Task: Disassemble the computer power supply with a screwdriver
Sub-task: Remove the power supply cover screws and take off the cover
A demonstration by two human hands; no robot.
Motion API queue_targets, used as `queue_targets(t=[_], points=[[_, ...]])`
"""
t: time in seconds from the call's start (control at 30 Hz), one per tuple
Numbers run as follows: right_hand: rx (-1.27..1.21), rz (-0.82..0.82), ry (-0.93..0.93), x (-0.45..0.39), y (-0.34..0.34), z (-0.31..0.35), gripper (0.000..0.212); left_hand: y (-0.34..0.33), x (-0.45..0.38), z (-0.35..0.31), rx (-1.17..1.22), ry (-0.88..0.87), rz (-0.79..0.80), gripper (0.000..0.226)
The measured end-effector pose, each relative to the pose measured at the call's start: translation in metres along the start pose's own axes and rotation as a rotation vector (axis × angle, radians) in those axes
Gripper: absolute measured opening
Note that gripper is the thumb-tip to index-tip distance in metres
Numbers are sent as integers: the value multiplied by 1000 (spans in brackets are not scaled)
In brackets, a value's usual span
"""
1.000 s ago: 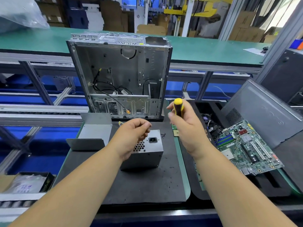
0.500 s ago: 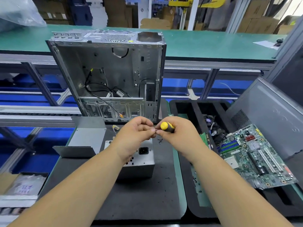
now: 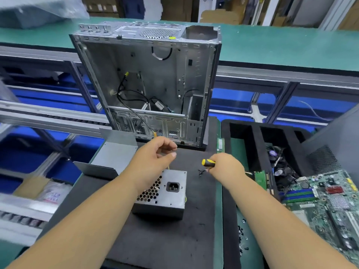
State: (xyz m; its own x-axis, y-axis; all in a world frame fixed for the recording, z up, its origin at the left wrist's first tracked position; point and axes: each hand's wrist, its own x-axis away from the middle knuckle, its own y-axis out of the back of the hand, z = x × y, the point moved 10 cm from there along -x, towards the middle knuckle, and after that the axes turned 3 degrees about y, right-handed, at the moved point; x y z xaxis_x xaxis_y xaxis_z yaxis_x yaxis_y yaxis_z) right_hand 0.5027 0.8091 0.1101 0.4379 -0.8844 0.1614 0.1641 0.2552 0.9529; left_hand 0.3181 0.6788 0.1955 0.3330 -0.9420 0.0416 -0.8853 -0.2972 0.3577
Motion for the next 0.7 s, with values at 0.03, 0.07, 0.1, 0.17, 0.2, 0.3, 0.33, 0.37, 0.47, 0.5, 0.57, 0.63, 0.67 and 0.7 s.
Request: queue_targets(t=[0.03, 0.07, 0.1, 0.17, 0.2, 0.3, 0.33, 0.37, 0.47, 0.5, 0.57, 0.63, 0.67, 0.7], points=[[10, 12, 7, -5, -6, 0, 8, 3, 0, 2, -2, 6, -19, 18], [21, 19, 15, -9, -10, 1, 9, 7, 1, 3, -1, 13, -35, 18], [31, 23, 23, -12, -14, 1, 10, 10, 2, 5, -5, 17, -52, 18], [47, 26, 39, -18, -21, 3, 10, 17, 4, 7, -46, 19, -93, 19], [55, 30, 45, -20, -24, 3, 10, 20, 5, 9, -68, 22, -111, 19], [62, 54, 50, -26, -32, 2, 11, 28, 9, 17, -100, 42, -144, 20], [58, 63, 48, -27, -34, 1, 12, 30, 10, 19, -113, 47, -151, 19], [49, 70, 44, -27, -35, 0, 13, 33, 12, 21, -132, 47, -159, 19], [-11, 56, 36, -24, -30, 0, 14, 40, 16, 23, -180, 35, -174, 18], [-56, 37, 30, -22, -25, 0, 13, 42, 17, 24, -186, 32, -177, 18], [-197, -15, 27, -17, -11, 5, 11, 48, 18, 25, -185, 22, -184, 18], [-355, -62, 65, -12, 5, 16, 8, 54, 19, 27, -174, 14, -191, 19], [-416, -86, 99, -8, 13, 25, 6, 57, 20, 28, -167, 10, -191, 20], [-455, -112, 134, -4, 23, 34, 5, 60, 20, 30, -162, 4, -188, 20]])
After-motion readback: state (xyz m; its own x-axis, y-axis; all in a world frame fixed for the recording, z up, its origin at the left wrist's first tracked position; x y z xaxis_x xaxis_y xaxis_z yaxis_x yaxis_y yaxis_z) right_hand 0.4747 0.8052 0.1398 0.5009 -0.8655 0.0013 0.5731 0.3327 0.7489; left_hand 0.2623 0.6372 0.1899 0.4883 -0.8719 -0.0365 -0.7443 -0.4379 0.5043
